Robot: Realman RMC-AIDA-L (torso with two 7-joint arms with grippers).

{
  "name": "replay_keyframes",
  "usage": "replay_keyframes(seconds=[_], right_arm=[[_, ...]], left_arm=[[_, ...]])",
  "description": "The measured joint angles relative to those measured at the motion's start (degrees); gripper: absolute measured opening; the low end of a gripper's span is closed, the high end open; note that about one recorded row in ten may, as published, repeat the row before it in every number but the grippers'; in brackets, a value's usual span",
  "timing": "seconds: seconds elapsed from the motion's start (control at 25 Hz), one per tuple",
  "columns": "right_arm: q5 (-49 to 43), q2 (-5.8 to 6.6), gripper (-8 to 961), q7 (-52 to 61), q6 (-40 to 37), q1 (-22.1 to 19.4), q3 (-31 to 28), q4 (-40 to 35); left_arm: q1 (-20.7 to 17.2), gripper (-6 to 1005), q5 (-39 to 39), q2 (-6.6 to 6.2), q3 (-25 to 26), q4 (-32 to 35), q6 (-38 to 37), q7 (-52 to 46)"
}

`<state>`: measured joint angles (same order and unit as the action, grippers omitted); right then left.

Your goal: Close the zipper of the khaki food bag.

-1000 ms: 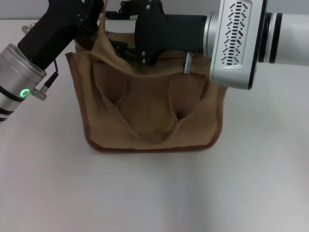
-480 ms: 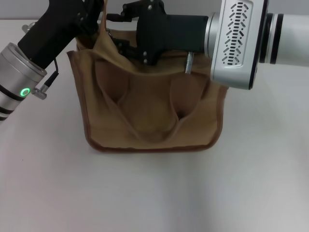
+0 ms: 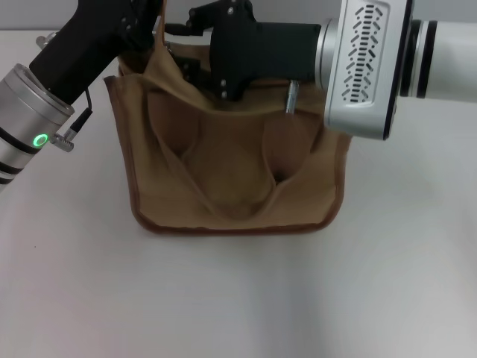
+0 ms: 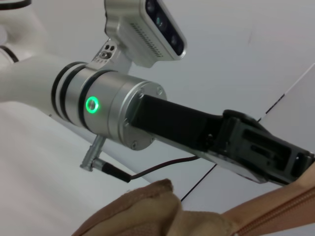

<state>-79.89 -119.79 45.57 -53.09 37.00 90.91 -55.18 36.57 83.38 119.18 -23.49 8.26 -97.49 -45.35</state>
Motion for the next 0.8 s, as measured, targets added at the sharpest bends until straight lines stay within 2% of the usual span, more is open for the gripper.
replay_keyframes(seconds=[0.28,0.52,0.8], right_arm=[[-0.02,0.00,263,-1.36,0.01,-0.13,0.40,-0.06],[3.40,0.00,46,-3.89,0.49,-0.34,0.43,0.26],[4.65,0.00,7,-5.12,1.50,-0.61,0.53,0.42]], left_arm=[[0.05,22,-0.02,0.00,-0.18,0.00,0.03,0.00],[0.09,22,-0.04,0.00,-0.23,-0.10,0.04,0.00],[0.08,23,-0.04,0.00,-0.09,-0.09,0.78,0.00]])
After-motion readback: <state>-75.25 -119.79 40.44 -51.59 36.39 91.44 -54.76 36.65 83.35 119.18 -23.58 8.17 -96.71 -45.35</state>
